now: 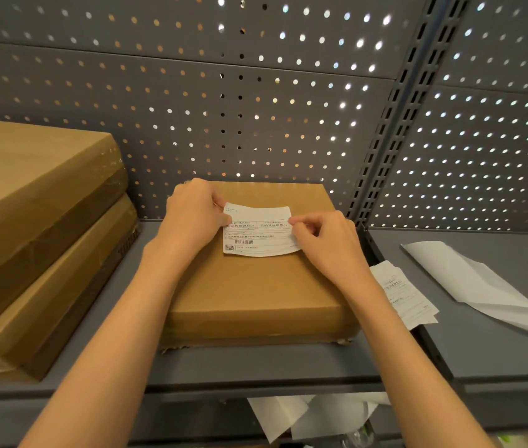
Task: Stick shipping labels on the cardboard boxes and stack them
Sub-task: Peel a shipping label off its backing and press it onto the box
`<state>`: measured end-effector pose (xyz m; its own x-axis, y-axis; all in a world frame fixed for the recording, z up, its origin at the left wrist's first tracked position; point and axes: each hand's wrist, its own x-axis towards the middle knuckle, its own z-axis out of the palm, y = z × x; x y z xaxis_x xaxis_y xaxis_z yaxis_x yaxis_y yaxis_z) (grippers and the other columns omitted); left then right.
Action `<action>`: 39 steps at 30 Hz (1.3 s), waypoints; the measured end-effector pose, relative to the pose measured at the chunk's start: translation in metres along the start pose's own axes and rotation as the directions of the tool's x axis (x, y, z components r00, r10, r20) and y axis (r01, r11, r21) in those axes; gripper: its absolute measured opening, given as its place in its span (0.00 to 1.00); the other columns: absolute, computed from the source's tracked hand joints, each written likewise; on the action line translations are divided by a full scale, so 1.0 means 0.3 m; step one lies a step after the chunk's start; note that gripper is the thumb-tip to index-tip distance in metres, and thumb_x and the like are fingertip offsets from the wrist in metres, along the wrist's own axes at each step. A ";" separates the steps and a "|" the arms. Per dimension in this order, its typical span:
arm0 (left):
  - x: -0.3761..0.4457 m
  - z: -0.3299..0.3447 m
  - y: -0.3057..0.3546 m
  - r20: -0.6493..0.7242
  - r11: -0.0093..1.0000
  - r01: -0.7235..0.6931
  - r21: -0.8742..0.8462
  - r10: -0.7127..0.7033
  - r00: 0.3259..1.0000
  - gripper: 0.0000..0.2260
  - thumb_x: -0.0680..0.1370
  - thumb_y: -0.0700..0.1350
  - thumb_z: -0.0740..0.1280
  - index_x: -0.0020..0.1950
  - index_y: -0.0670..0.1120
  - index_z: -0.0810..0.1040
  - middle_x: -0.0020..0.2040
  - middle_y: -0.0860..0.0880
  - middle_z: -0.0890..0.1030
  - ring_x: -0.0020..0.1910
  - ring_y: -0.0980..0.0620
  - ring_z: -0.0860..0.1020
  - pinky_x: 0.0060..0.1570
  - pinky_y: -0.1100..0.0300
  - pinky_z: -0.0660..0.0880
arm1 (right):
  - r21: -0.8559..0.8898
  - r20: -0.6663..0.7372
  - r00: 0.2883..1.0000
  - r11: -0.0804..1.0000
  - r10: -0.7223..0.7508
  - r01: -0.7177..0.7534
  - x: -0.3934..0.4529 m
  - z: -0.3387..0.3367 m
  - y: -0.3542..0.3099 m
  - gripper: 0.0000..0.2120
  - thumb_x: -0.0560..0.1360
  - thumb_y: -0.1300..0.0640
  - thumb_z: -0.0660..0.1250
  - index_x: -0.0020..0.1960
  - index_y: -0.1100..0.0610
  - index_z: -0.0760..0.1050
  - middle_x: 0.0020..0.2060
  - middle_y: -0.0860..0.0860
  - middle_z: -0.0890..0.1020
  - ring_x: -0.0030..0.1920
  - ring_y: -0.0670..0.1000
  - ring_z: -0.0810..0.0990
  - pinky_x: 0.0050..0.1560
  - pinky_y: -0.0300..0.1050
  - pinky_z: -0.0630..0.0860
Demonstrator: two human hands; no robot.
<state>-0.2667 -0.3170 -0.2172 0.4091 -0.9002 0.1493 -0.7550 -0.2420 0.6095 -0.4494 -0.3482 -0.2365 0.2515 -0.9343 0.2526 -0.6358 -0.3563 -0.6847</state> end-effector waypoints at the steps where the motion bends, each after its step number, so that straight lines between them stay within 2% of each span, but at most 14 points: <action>1: -0.001 0.002 -0.002 -0.020 1.000 -0.007 0.025 0.007 1.000 0.06 0.71 0.41 0.73 0.48 0.44 0.82 0.43 0.47 0.81 0.52 0.43 0.77 0.57 0.51 0.72 | -0.001 -0.001 1.000 1.000 -0.001 0.001 0.000 0.000 0.000 0.12 0.76 0.58 0.60 0.46 0.59 0.82 0.29 0.53 0.72 0.32 0.50 0.68 0.34 0.40 0.64; 4: -0.008 -0.001 -0.009 -0.090 0.997 -0.007 0.078 0.014 0.996 0.15 0.69 0.47 0.75 0.51 0.42 0.77 0.45 0.46 0.80 0.49 0.44 0.77 0.49 0.53 0.72 | -0.008 -0.003 1.000 1.000 -0.003 0.003 0.000 -0.001 0.001 0.13 0.76 0.57 0.60 0.47 0.61 0.82 0.30 0.54 0.73 0.33 0.52 0.69 0.38 0.41 0.66; 6: -0.011 -0.012 -0.018 -0.127 0.992 0.010 0.125 0.006 0.992 0.20 0.68 0.50 0.75 0.53 0.41 0.73 0.46 0.44 0.80 0.49 0.44 0.77 0.44 0.55 0.68 | 0.000 0.000 1.000 1.000 -0.001 0.001 -0.001 0.000 0.003 0.12 0.77 0.57 0.60 0.47 0.59 0.82 0.29 0.52 0.73 0.32 0.50 0.69 0.37 0.41 0.65; 8: -0.019 -0.022 -0.028 -0.146 0.988 -0.002 0.154 0.025 0.989 0.20 0.69 0.51 0.74 0.53 0.42 0.73 0.48 0.44 0.79 0.49 0.43 0.76 0.43 0.54 0.67 | -0.006 0.002 1.000 1.000 -0.012 0.012 -0.004 -0.003 0.001 0.13 0.77 0.57 0.59 0.46 0.59 0.82 0.29 0.52 0.75 0.32 0.51 0.70 0.36 0.43 0.67; 11: -0.044 -0.016 -0.025 -0.185 0.973 -0.118 0.199 0.155 0.970 0.13 0.75 0.49 0.68 0.55 0.43 0.75 0.52 0.44 0.78 0.52 0.43 0.74 0.47 0.51 0.69 | 0.014 -0.047 0.997 0.998 -0.060 0.060 -0.006 -0.008 -0.004 0.15 0.78 0.58 0.56 0.50 0.65 0.79 0.42 0.59 0.82 0.41 0.57 0.76 0.44 0.51 0.74; 14: -0.075 0.018 0.004 -0.163 0.932 -0.279 0.230 0.320 0.933 0.11 0.80 0.42 0.58 0.56 0.41 0.76 0.54 0.43 0.77 0.54 0.42 0.71 0.50 0.52 0.68 | 0.033 -0.047 0.989 0.989 -0.139 0.141 -0.016 -0.010 -0.037 0.15 0.80 0.57 0.55 0.56 0.60 0.79 0.51 0.52 0.82 0.50 0.50 0.77 0.50 0.42 0.71; 17: -0.096 0.064 0.029 -0.035 0.905 -0.366 0.217 0.382 0.924 0.13 0.80 0.40 0.55 0.60 0.40 0.75 0.58 0.43 0.77 0.58 0.42 0.71 0.57 0.48 0.67 | 0.003 0.089 0.968 0.971 -0.236 0.237 -0.008 0.001 -0.076 0.17 0.82 0.58 0.52 0.66 0.58 0.73 0.63 0.52 0.76 0.63 0.49 0.72 0.55 0.31 0.60; 20: -0.103 0.097 0.033 0.046 0.900 -0.401 0.169 0.399 0.916 0.16 0.81 0.42 0.53 0.67 0.43 0.71 0.64 0.44 0.74 0.62 0.44 0.70 0.63 0.51 0.66 | -0.059 0.216 0.933 0.950 -0.288 0.307 0.012 0.033 -0.087 0.19 0.82 0.58 0.50 0.70 0.61 0.68 0.69 0.53 0.70 0.70 0.50 0.66 0.64 0.31 0.56; 22: -0.102 0.104 0.029 0.062 0.901 -0.402 0.161 0.397 0.916 0.18 0.82 0.43 0.52 0.72 0.43 0.65 0.70 0.45 0.69 0.69 0.47 0.66 0.68 0.57 0.60 | -0.111 0.278 0.919 0.941 -0.280 0.320 0.019 0.050 -0.086 0.20 0.83 0.57 0.49 0.73 0.61 0.63 0.72 0.53 0.66 0.73 0.49 0.61 0.69 0.34 0.52; 25: -0.096 0.108 0.019 0.125 0.900 -0.396 0.184 0.378 0.917 0.20 0.82 0.43 0.51 0.75 0.43 0.60 0.74 0.46 0.63 0.74 0.49 0.59 0.72 0.60 0.51 | -0.156 0.355 0.899 0.932 -0.257 0.328 0.018 0.062 -0.079 0.21 0.83 0.56 0.47 0.75 0.61 0.58 0.75 0.53 0.61 0.75 0.47 0.56 0.70 0.34 0.47; 28: -0.095 0.113 0.010 0.178 0.909 -0.379 0.175 0.350 0.920 0.20 0.83 0.43 0.49 0.75 0.44 0.59 0.75 0.47 0.61 0.75 0.50 0.56 0.72 0.60 0.50 | -0.175 0.399 0.885 0.928 -0.239 0.329 0.015 0.060 -0.072 0.22 0.84 0.55 0.45 0.75 0.60 0.56 0.75 0.53 0.59 0.75 0.47 0.54 0.70 0.34 0.45; 32: -0.094 0.113 0.005 0.180 0.910 -0.352 0.217 0.317 0.931 0.20 0.83 0.46 0.48 0.74 0.44 0.61 0.76 0.46 0.60 0.75 0.51 0.56 0.71 0.61 0.49 | -0.253 0.417 0.888 0.914 -0.192 0.316 0.012 0.055 -0.061 0.22 0.83 0.52 0.44 0.76 0.57 0.57 0.76 0.51 0.58 0.76 0.48 0.53 0.72 0.40 0.46; 39: -0.096 0.086 -0.012 0.193 0.918 -0.291 0.268 0.244 0.950 0.21 0.83 0.47 0.48 0.75 0.43 0.60 0.76 0.48 0.59 0.75 0.51 0.56 0.72 0.57 0.51 | -0.366 0.344 0.934 0.903 -0.094 0.225 0.017 0.012 -0.007 0.24 0.83 0.50 0.42 0.76 0.56 0.57 0.76 0.50 0.57 0.76 0.49 0.53 0.75 0.46 0.48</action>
<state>-0.2890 -0.2995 -0.2440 0.1052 -0.9845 0.1405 -0.9498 -0.0576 0.3076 -0.4441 -0.3523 -0.2363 0.5459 -0.8354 0.0648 -0.7842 -0.5366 -0.3115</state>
